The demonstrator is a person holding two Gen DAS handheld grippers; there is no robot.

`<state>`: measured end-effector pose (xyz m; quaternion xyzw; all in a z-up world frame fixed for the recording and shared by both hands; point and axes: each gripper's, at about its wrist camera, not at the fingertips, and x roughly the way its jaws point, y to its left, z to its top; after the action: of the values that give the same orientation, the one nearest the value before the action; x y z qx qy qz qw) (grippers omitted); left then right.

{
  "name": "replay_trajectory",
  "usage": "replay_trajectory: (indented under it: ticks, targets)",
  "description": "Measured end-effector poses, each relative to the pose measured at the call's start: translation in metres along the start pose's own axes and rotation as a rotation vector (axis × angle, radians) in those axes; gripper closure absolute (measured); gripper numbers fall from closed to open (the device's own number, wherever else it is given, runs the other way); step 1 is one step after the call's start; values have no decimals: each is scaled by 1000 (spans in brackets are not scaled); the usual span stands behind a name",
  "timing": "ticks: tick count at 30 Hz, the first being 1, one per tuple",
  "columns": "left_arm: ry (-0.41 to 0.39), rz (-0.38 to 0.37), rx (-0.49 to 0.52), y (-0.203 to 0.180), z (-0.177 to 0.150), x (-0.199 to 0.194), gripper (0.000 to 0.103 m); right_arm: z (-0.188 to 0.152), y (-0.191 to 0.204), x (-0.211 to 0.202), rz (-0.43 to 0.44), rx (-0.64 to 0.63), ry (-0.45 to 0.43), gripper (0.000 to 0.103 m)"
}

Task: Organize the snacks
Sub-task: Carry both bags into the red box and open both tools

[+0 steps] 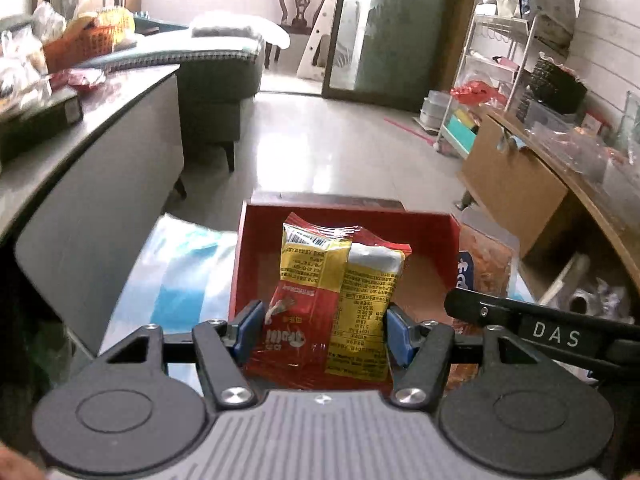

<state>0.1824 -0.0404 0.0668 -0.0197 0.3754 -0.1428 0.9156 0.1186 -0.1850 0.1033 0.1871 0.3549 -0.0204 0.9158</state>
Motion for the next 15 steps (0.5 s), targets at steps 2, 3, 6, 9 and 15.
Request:
replay_trajectory:
  ticks: [2,3,6,9,15]
  targets:
    - [2,10,-7,0,7,11,46,9,-1,12,-6,1,-1,42]
    - [4,12,-15,2,10,16,46,12,-1,18,-10,0,-1,42]
    - [8,29,-13,5,14,28,46,21,1,36,-30,-16,2,42]
    - [8,42,-17,5,18,39,46,24,1,47,-41,-35,6,42]
    - [10,60,-23,3,19,57,46,31,-2,61,-53,-35,-1,42]
